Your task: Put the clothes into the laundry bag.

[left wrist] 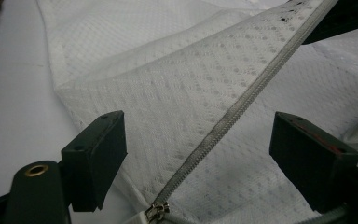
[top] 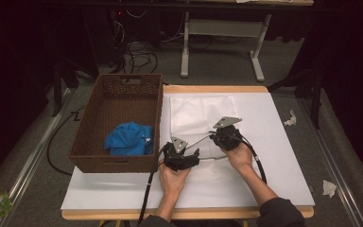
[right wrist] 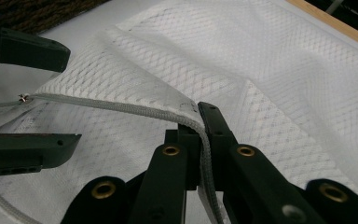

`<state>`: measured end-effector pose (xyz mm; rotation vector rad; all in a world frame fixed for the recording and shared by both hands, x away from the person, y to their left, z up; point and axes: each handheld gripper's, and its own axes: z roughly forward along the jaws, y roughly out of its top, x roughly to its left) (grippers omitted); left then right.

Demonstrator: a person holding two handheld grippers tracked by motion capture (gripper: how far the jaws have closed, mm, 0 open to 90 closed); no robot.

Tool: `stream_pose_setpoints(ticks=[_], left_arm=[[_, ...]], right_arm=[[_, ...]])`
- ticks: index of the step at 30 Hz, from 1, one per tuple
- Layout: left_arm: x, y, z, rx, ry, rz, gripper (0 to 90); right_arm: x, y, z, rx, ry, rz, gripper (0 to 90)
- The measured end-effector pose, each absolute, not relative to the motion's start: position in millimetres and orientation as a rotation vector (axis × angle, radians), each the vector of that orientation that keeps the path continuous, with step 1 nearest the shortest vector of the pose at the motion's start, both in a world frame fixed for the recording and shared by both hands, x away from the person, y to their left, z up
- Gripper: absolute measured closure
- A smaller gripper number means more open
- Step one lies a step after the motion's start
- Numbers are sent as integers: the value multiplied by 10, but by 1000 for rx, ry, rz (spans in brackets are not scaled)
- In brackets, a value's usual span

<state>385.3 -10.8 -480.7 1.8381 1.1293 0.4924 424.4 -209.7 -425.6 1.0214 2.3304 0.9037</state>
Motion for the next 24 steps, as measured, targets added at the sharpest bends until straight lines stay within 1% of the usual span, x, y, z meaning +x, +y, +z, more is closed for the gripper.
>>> stream_pose_setpoints(ticks=[13,24], left_arm=[[3911,-108,-4825,1851,1194,466,191],[3932,-151,-4833,1891,1221,487,199]], right_arm=[[4302,-2140,-4108,1024,2321,924,890],[4348,-2111,-4006,1018,2320,901,890]])
